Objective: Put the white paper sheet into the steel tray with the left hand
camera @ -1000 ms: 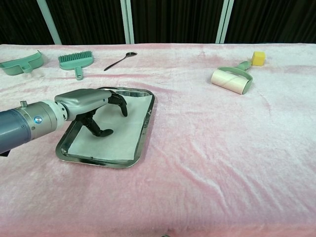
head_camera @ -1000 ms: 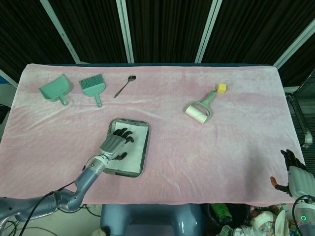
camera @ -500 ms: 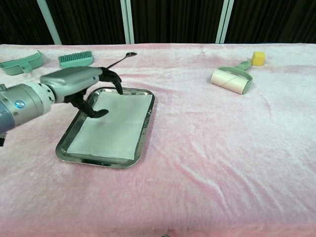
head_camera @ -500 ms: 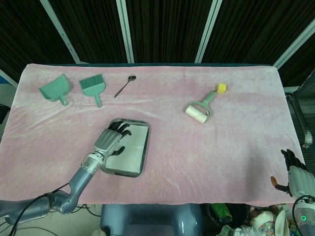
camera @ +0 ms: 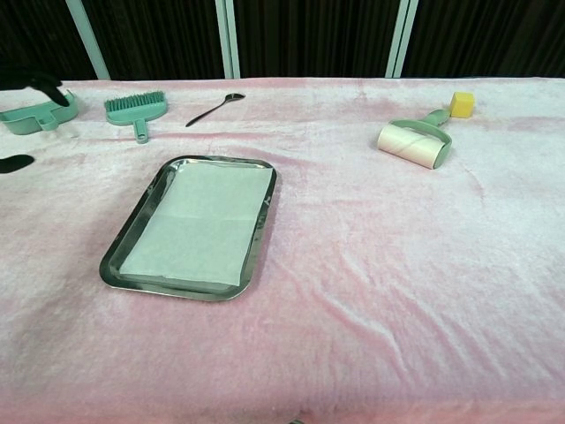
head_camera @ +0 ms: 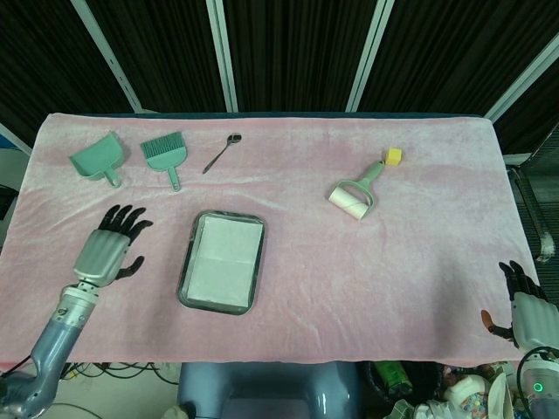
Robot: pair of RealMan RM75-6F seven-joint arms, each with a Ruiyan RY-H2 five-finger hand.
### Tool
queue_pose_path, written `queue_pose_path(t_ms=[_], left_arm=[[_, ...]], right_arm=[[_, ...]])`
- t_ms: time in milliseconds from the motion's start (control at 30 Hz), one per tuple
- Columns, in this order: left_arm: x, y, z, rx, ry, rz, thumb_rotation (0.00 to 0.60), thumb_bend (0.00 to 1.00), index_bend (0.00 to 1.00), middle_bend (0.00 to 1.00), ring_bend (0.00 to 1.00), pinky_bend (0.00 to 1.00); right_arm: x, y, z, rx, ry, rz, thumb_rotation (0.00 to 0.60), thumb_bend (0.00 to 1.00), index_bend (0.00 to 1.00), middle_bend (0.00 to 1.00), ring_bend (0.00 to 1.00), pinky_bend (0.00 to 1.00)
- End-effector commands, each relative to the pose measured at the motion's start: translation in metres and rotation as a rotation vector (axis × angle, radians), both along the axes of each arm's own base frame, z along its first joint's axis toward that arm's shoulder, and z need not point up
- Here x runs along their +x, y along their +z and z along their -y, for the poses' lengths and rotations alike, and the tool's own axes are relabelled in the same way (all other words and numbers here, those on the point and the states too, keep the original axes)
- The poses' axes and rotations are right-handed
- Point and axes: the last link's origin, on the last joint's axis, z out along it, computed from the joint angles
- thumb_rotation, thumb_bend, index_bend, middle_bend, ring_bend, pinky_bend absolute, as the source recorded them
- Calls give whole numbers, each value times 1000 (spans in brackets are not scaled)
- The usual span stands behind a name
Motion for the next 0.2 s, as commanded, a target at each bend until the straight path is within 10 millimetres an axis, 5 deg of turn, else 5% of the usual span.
queue_pose_path(t_ms=[33,200], left_arm=[[-25,16,20,12,51,37,600,320,202,67,0,15],[-46,27,31,24,71,70,600,318,201,66,0,9]], right_arm=[[0,0,0,-6,8,-2,600,269,60,19,103,157],[2,0,1,-19,30,2,600,270,60,19,103,157]])
